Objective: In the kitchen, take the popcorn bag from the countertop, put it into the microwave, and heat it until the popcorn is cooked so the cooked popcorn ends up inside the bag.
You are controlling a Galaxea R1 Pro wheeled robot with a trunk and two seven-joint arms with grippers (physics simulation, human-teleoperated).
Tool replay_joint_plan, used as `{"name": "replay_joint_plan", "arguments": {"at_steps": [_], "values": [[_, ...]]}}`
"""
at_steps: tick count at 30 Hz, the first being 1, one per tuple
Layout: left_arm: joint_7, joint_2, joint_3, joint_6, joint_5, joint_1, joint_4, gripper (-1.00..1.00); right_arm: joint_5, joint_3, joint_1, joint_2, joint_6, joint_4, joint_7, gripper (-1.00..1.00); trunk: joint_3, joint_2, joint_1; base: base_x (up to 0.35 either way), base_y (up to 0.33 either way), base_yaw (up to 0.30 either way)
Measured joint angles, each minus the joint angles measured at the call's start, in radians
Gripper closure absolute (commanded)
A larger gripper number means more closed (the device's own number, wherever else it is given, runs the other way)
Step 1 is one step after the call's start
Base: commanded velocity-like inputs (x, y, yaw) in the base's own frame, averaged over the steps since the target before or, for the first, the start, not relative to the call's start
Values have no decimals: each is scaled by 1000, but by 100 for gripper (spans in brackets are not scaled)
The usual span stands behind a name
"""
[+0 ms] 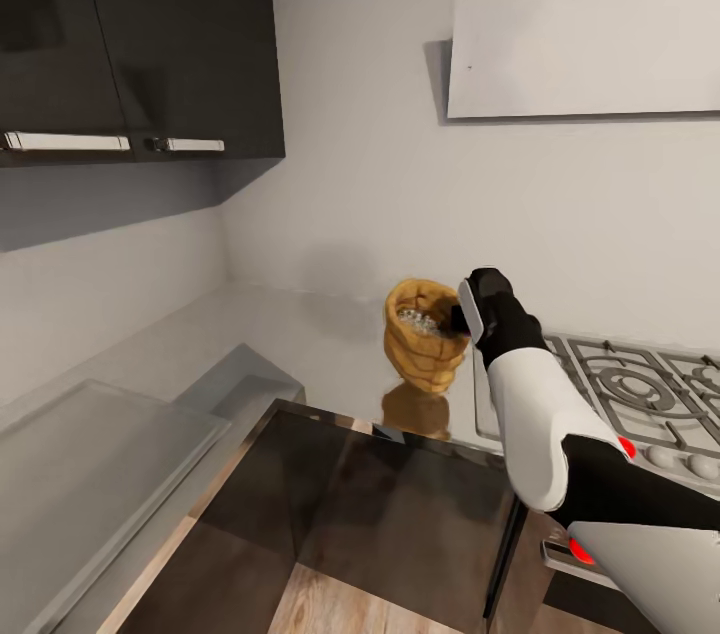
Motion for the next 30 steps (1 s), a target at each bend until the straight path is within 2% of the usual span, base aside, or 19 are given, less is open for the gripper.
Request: {"name": "replay_joint_plan", "arguments": {"at_steps": [1, 4, 18, 30], "values": [[0, 0, 0, 0, 0, 0, 0, -100, 4, 42, 0, 0, 0, -45, -1, 100, 0, 0, 0, 0, 0, 0], [0, 0, 0, 0, 0, 0, 0, -100, 4, 66, 0, 0, 0, -89, -1, 100, 0, 0, 0, 0, 0, 0], [0, -1, -1, 0, -2, 0, 0, -100, 2, 70, 0, 0, 0, -95, -1, 100, 0, 0, 0, -5, 0, 0], [1, -3, -1, -6, 0, 0, 0, -100, -8, 69, 0, 0, 0, -95, 3, 100, 0, 0, 1, -312, 0, 0]]}}
